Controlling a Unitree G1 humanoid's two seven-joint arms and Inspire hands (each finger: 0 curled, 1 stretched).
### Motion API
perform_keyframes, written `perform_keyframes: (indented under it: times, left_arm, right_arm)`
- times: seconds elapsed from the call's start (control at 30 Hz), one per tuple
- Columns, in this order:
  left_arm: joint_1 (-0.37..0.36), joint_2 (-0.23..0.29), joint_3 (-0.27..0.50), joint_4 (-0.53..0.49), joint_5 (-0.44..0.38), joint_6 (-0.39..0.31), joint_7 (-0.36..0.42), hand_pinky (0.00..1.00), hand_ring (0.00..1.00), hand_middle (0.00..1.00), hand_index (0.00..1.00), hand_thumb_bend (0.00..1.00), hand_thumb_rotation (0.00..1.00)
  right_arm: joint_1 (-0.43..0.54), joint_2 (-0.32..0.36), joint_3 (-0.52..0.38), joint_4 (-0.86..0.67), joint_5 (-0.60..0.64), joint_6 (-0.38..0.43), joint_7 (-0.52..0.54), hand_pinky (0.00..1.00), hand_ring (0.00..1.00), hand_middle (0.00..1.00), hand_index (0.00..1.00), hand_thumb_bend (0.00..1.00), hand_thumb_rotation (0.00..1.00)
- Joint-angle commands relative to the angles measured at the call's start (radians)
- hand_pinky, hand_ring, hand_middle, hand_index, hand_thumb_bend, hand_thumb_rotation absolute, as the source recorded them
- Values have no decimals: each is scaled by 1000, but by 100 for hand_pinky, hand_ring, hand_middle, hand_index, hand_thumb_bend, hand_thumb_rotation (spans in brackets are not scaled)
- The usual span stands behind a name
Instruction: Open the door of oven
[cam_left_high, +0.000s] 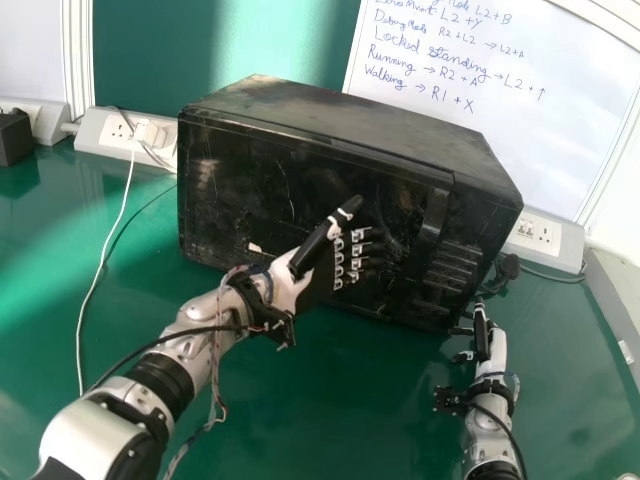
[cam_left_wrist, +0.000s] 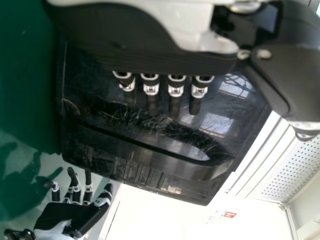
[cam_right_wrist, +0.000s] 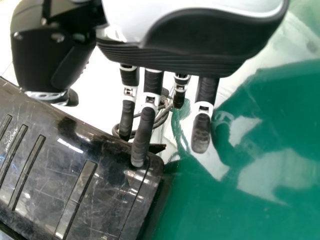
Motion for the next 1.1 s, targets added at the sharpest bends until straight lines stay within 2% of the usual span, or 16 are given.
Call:
perform_keyframes:
  times: [0.0, 0.43, 0.67, 0.7, 0.87, 1.07]
  left_arm:
    - [-25, -13, 4, 12, 15, 5, 13, 100, 100, 100, 100, 100, 96]
    - [-42, -43, 6, 24, 29, 15, 40, 100, 100, 100, 100, 100, 98]
    - [-46, -56, 12, 22, 25, 19, 33, 100, 100, 100, 100, 100, 98]
    - [-47, -57, 11, 23, 27, 20, 35, 100, 100, 100, 100, 100, 97]
    - [-57, -61, 6, 29, 37, 22, 57, 95, 100, 100, 100, 100, 95]
    - [-75, -64, 6, 35, 53, 28, 64, 94, 100, 100, 100, 100, 96]
  right_arm:
    - [6, 10, 7, 6, -6, -1, -6, 18, 24, 37, 65, 65, 100]
    - [7, 13, 7, 7, -1, -13, 2, 19, 25, 38, 64, 68, 100]
    - [3, 15, -1, 7, 8, -2, 5, 19, 25, 37, 63, 65, 100]
    - [4, 16, -3, 7, 10, -6, 8, 18, 24, 37, 63, 62, 99]
    - [4, 13, 13, 7, -10, -4, -5, 19, 25, 39, 64, 63, 100]
    - [2, 14, 15, 8, -10, -2, -9, 19, 25, 38, 64, 63, 100]
